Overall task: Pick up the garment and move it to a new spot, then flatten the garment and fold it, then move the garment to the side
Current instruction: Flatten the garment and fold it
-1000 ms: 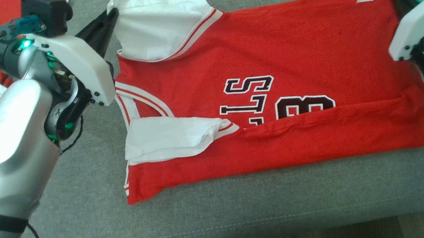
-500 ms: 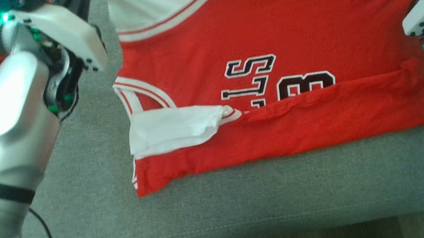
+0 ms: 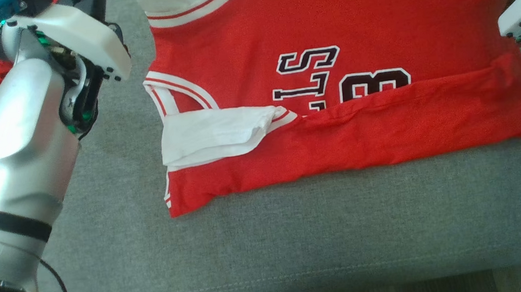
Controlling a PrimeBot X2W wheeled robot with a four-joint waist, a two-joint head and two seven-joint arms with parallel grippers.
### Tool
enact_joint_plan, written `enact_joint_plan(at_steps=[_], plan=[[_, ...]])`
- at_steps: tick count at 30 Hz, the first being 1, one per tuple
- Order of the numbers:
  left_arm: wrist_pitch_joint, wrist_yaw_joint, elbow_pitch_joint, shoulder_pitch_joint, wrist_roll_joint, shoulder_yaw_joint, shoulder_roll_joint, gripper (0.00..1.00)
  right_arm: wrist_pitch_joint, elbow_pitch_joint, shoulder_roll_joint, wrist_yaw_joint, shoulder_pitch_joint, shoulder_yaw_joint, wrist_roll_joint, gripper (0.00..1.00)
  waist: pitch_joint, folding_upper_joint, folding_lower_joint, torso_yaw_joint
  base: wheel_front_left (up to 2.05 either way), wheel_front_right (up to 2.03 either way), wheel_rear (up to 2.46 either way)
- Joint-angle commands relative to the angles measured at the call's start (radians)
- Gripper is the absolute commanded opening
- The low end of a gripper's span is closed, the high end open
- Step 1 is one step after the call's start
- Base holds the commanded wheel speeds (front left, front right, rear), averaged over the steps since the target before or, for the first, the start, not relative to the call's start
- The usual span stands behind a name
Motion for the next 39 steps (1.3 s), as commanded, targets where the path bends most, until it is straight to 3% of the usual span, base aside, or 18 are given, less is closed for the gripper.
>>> enact_joint_plan(at_steps=[1, 12, 25, 33, 34, 35, 36, 37, 38, 39], plan=[[-0.010, -0.004, -0.020, -0.027, 0.007, 0.029, 0.049, 0.00, -0.015, -0.025, -0.009, -0.001, 0.025, 0.016, 0.013, 0.00, -0.014, 0.0000, 0.0000, 0.004, 0.00, 0.00, 0.00], [0.048, -0.029, -0.137, 0.132, 0.009, -0.031, 0.137, 0.00, 0.001, -0.085, -0.052, -0.001, 0.175, 0.092, 0.082, 0.00, -0.110, 0.0000, 0.0000, 0.012, 0.00, 0.00, 0.00], [0.264, 0.056, -0.553, 0.450, -0.028, -0.125, 0.324, 0.00, 0.179, -0.224, -0.159, -0.001, 0.397, 0.203, 0.206, 0.00, -0.216, 0.0000, 0.0000, 0.026, 0.00, 0.00, 0.00], [0.303, 0.097, -0.616, 0.524, 0.003, -0.171, 0.372, 0.00, 0.302, -0.328, -0.198, -0.001, 0.498, 0.242, 0.258, 0.00, -0.233, 0.0000, 0.0000, 0.009, 0.00, 0.00, 0.00], [0.306, 0.098, -0.615, 0.528, 0.006, -0.176, 0.373, 0.00, 0.316, -0.341, -0.201, -0.001, 0.509, 0.246, 0.263, 0.06, -0.234, 0.0000, 0.0000, 0.006, 0.00, 0.00, 0.00], [0.313, 0.099, -0.612, 0.532, 0.008, -0.183, 0.373, 0.00, 0.330, -0.350, -0.205, -0.001, 0.518, 0.247, 0.267, 0.59, -0.236, 0.0000, 0.0000, 0.003, 0.00, 0.00, 0.00], [0.319, 0.100, -0.609, 0.535, 0.011, -0.190, 0.373, 0.07, 0.346, -0.357, -0.208, -0.001, 0.527, 0.246, 0.270, 1.00, -0.238, 0.0000, 0.0000, 0.000, 0.00, 0.00, 0.00], [0.323, 0.102, -0.606, 0.540, 0.012, -0.195, 0.372, 0.42, 0.359, -0.363, -0.210, -0.001, 0.535, 0.245, 0.271, 1.00, -0.240, 0.0000, 0.0000, -0.003, 0.00, 0.00, 0.00], [0.326, 0.104, -0.602, 0.544, 0.013, -0.199, 0.370, 1.00, 0.373, -0.366, -0.211, -0.001, 0.541, 0.239, 0.273, 1.00, -0.242, 0.0000, 0.0000, -0.006, 0.00, 0.00, 0.00], [0.328, 0.105, -0.599, 0.547, 0.015, -0.204, 0.369, 1.00, 0.384, -0.369, -0.213, -0.001, 0.547, 0.234, 0.272, 1.00, -0.243, 0.0000, 0.0000, -0.008, 0.00, 0.00, 0.00]])
